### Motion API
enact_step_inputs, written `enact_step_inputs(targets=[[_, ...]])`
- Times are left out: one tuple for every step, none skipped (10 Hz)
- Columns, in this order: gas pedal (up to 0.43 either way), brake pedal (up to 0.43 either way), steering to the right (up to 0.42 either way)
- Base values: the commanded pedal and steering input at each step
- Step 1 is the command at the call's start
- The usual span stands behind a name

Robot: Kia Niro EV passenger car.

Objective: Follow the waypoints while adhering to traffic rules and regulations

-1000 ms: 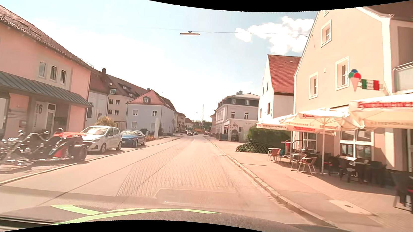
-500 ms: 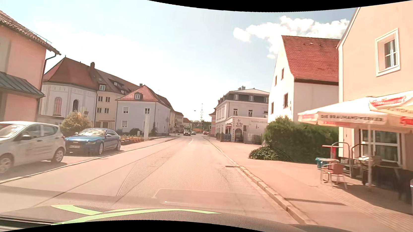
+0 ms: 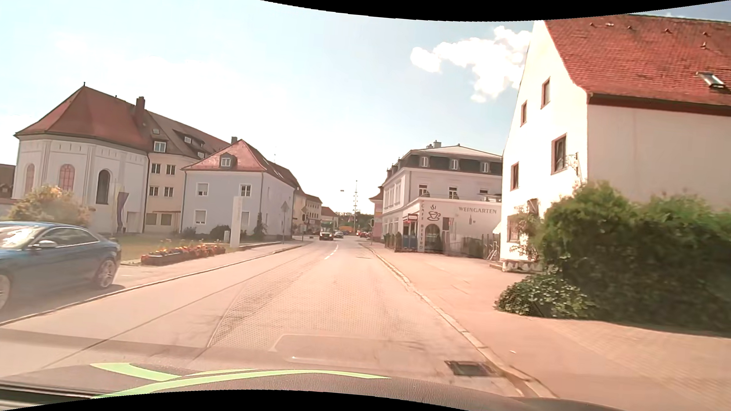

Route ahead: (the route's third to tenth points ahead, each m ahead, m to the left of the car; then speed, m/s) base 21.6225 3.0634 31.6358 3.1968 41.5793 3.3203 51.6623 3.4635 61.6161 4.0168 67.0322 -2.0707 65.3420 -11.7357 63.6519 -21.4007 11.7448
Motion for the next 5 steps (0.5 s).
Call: enact_step_inputs(targets=[[0.0, 0.159, -0.005], [0.0, 0.159, -0.005], [0.0, 0.152, -0.005], [0.0, 0.146, -0.006], [0.0, 0.146, -0.006]])
